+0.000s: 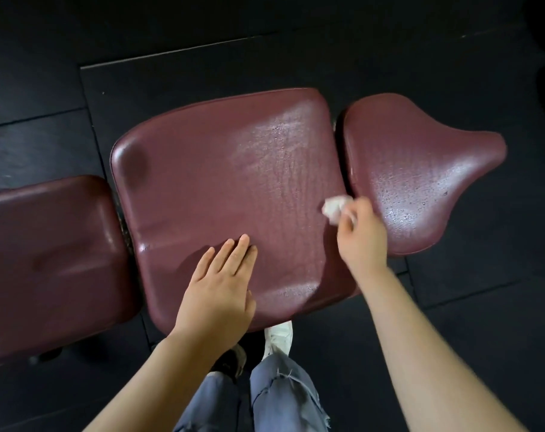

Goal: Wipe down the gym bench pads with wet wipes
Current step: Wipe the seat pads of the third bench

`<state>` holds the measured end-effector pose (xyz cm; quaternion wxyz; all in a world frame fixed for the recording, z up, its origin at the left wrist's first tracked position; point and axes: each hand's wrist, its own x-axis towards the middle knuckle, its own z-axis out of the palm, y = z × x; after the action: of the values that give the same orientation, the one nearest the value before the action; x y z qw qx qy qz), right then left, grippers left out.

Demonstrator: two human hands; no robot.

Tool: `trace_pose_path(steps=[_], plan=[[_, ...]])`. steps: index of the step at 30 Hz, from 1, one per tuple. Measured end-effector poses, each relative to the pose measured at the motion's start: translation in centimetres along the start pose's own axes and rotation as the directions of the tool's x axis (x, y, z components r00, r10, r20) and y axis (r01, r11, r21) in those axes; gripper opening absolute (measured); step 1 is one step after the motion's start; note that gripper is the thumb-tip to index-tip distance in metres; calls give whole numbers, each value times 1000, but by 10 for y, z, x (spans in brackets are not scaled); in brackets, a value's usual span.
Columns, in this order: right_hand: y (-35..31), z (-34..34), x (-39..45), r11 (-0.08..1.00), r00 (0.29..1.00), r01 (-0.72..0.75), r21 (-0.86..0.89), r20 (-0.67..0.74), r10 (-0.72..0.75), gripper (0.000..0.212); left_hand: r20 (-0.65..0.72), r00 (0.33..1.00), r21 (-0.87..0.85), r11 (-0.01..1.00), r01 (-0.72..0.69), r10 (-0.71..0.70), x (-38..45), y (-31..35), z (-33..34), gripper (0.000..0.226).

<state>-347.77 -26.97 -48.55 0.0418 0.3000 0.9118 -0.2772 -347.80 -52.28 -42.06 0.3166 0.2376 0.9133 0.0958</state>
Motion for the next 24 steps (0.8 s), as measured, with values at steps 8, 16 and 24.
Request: trace_pose_path(steps=[8, 16, 24], plan=[[-83, 17, 172, 996, 996, -64, 60, -65, 68, 21, -18, 999, 88, 996, 33, -32, 3, 5, 12, 77], [-13, 1, 50, 966, 998, -2, -260, 65, 20, 22, 22, 999, 62, 997, 40, -42, 3, 8, 12, 77], [33, -23, -95, 977, 978, -192, -91, 63, 198, 11, 22, 999, 89, 996, 27, -29, 4, 5, 8, 73]])
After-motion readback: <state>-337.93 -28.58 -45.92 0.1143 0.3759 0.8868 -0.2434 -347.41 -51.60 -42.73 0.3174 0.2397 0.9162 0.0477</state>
